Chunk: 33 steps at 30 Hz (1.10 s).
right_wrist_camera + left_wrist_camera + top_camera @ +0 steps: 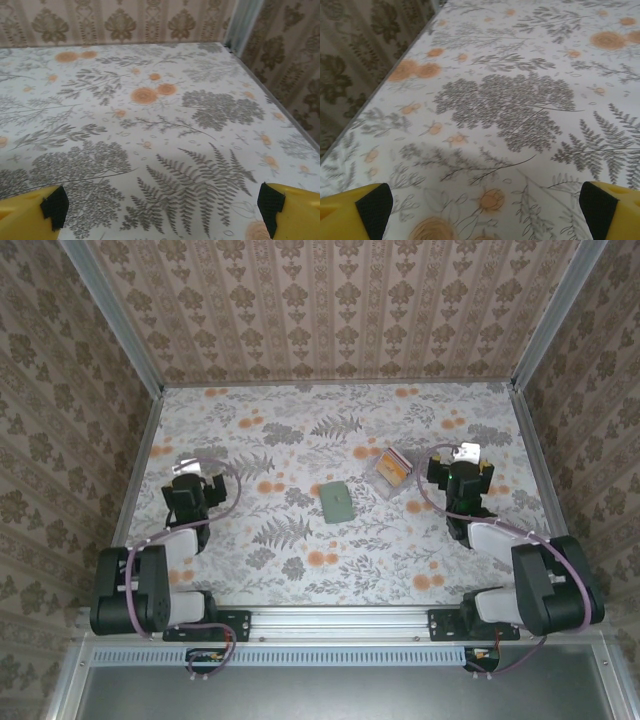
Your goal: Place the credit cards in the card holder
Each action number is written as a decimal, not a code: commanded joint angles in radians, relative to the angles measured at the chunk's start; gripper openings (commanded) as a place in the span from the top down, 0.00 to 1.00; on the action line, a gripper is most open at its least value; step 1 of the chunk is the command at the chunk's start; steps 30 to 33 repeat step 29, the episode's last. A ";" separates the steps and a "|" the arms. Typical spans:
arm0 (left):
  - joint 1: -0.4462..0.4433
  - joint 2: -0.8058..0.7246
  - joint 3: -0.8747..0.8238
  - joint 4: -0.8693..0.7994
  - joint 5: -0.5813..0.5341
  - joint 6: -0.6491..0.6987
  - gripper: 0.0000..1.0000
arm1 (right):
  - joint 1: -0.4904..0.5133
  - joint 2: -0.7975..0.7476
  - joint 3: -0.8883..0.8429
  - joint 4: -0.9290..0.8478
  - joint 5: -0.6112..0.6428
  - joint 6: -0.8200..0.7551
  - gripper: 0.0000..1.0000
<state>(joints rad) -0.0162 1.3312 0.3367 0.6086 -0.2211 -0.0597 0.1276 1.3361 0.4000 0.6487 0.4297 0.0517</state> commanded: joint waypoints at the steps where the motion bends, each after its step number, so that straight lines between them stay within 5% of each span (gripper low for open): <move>1: 0.012 0.069 0.031 0.199 0.136 0.065 0.00 | -0.009 0.070 -0.026 0.181 -0.079 -0.039 0.00; 5: 0.014 0.207 0.055 0.287 0.214 0.099 0.00 | -0.023 0.130 -0.011 0.198 -0.118 -0.035 0.00; 11: 0.009 0.204 0.068 0.246 0.225 0.107 0.00 | -0.093 0.184 0.000 0.206 -0.255 0.003 0.00; 33: -0.001 0.203 0.071 0.234 0.211 0.113 0.00 | -0.093 0.190 -0.001 0.220 -0.256 -0.001 0.00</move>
